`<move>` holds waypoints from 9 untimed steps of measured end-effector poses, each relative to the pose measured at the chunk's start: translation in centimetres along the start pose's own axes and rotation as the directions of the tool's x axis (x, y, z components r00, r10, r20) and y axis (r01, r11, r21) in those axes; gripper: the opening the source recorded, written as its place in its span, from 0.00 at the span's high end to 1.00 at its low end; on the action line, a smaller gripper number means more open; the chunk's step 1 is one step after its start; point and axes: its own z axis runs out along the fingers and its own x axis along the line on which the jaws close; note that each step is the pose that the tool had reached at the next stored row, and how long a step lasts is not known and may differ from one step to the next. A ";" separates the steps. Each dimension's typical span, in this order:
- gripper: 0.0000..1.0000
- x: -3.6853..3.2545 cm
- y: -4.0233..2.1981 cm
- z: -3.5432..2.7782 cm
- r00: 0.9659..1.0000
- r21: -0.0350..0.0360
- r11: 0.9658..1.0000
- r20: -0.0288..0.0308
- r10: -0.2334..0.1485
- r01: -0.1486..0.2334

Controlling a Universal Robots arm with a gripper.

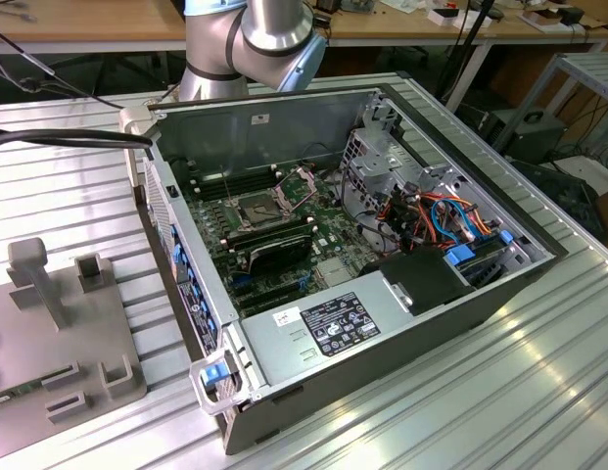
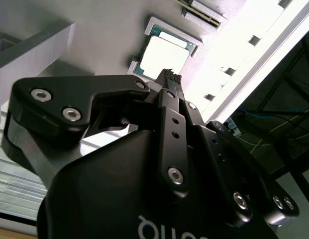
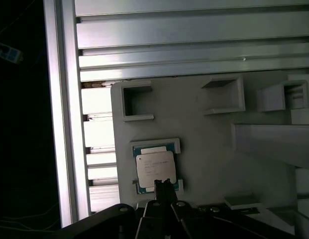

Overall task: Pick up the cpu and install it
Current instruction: 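Pick up the cpu and move it towards the insertion slot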

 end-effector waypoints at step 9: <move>0.46 0.00 0.00 0.02 1.000 0.000 1.000 0.000 0.000 0.000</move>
